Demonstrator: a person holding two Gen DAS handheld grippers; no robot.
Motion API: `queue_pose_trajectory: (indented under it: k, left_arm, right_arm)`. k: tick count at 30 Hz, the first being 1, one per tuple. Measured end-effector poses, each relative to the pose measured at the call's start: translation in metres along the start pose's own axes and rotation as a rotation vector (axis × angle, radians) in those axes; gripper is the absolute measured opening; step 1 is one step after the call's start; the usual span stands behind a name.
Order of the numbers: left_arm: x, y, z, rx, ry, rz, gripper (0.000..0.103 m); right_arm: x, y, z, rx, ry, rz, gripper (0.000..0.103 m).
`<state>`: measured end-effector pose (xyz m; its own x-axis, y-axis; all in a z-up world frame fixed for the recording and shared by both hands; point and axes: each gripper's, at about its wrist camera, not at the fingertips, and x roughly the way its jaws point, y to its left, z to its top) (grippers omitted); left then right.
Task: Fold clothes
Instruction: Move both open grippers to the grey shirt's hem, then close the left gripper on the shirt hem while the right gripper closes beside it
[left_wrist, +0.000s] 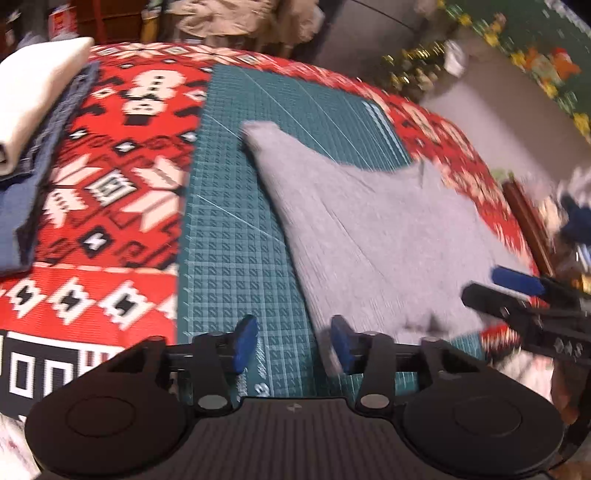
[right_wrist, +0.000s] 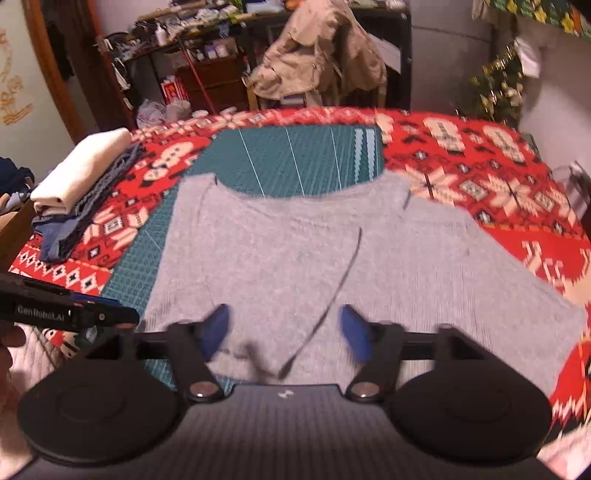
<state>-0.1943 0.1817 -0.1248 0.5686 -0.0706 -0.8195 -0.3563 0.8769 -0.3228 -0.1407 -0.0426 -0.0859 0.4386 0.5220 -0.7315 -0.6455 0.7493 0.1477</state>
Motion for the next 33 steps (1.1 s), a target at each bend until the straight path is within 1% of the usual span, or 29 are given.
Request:
queue_pose_trajectory:
  k: [1, 2, 3, 4, 5, 6, 7, 10, 12, 15, 17, 18, 20, 22, 24, 25, 26, 28, 29, 30, 31, 32, 33]
  left_arm:
    - [-0.001, 0.003, 0.004, -0.008, -0.009, 0.001, 0.059]
    - [-0.003, 0.005, 0.007, -0.016, -0.017, 0.002, 0.063]
    - [-0.004, 0.005, 0.012, 0.01, -0.028, 0.011, 0.066]
    - [-0.004, 0.005, 0.017, 0.038, -0.039, 0.02, 0.066]
    - [-0.005, 0.005, 0.021, 0.065, -0.05, 0.029, 0.068]
    - [-0.006, 0.005, 0.026, 0.093, -0.061, 0.039, 0.072]
    - [-0.007, 0.005, 0.03, 0.12, -0.072, 0.048, 0.072]
    - [-0.007, 0.011, 0.041, 0.111, -0.118, 0.029, 0.072]
    - [-0.006, 0.011, 0.049, 0.107, -0.121, 0.012, 0.072]
    - [-0.004, 0.009, 0.057, 0.15, -0.137, -0.045, 0.072]
    - [0.0, 0.009, 0.062, 0.146, -0.157, -0.068, 0.072]
    - [0.002, 0.011, 0.065, 0.136, -0.171, -0.096, 0.073]
    - [0.007, 0.016, 0.071, 0.117, -0.183, -0.153, 0.078]
    - [0.014, 0.023, 0.081, 0.065, -0.161, -0.165, 0.078]
    - [0.025, 0.035, 0.093, -0.024, -0.118, -0.162, 0.078]
    - [0.03, 0.04, 0.099, -0.07, -0.097, -0.16, 0.073]
    - [0.034, 0.047, 0.102, -0.115, -0.096, -0.176, 0.07]
    - [0.041, 0.059, 0.11, -0.173, -0.109, -0.184, 0.057]
    - [0.045, 0.061, 0.113, -0.177, -0.103, -0.187, 0.053]
    - [0.049, 0.063, 0.116, -0.181, -0.097, -0.191, 0.045]
    - [0.054, 0.065, 0.119, -0.185, -0.09, -0.194, 0.034]
    - [0.057, 0.066, 0.121, -0.181, -0.079, -0.201, 0.03]
    - [0.061, 0.066, 0.121, -0.18, -0.068, -0.205, 0.027]
  right_arm:
    - [-0.001, 0.001, 0.003, -0.008, -0.016, -0.005, 0.092]
    - [-0.001, 0.001, 0.006, -0.021, -0.034, -0.012, 0.096]
    - [-0.001, 0.002, 0.01, -0.034, -0.045, -0.02, 0.098]
    - [0.0, 0.002, 0.014, -0.048, -0.056, -0.03, 0.102]
    - [0.001, 0.001, 0.018, -0.06, -0.072, -0.03, 0.102]
    - [0.002, 0.0, 0.022, -0.068, -0.078, -0.025, 0.102]
    - [0.003, -0.002, 0.026, -0.075, -0.079, -0.022, 0.102]
    - [0.009, -0.008, 0.035, -0.069, -0.101, -0.033, 0.102]
    - [0.013, -0.013, 0.039, -0.06, -0.113, -0.034, 0.102]
    - [0.023, -0.022, 0.044, -0.045, -0.101, -0.041, 0.102]
    - [0.028, -0.026, 0.045, -0.052, -0.114, -0.059, 0.102]
    - [0.03, -0.026, 0.046, -0.073, -0.128, -0.072, 0.102]
    - [0.034, -0.025, 0.048, -0.116, -0.155, -0.099, 0.102]
    - [0.038, -0.023, 0.052, -0.162, -0.166, -0.111, 0.102]
    - [0.04, -0.025, 0.058, -0.15, -0.164, -0.089, 0.102]
    - [0.042, -0.027, 0.06, -0.142, -0.163, -0.077, 0.102]
    - [0.044, -0.03, 0.063, -0.12, -0.164, -0.059, 0.102]
    - [0.05, -0.035, 0.068, -0.086, -0.164, -0.039, 0.1]
    - [0.053, -0.036, 0.071, -0.08, -0.161, -0.039, 0.096]
    - [0.057, -0.036, 0.074, -0.078, -0.153, -0.038, 0.093]
    - [0.061, -0.036, 0.077, -0.076, -0.142, -0.03, 0.085]
    - [0.065, -0.037, 0.081, -0.073, -0.134, -0.008, 0.079]
    - [0.068, -0.036, 0.083, -0.071, -0.128, 0.01, 0.076]
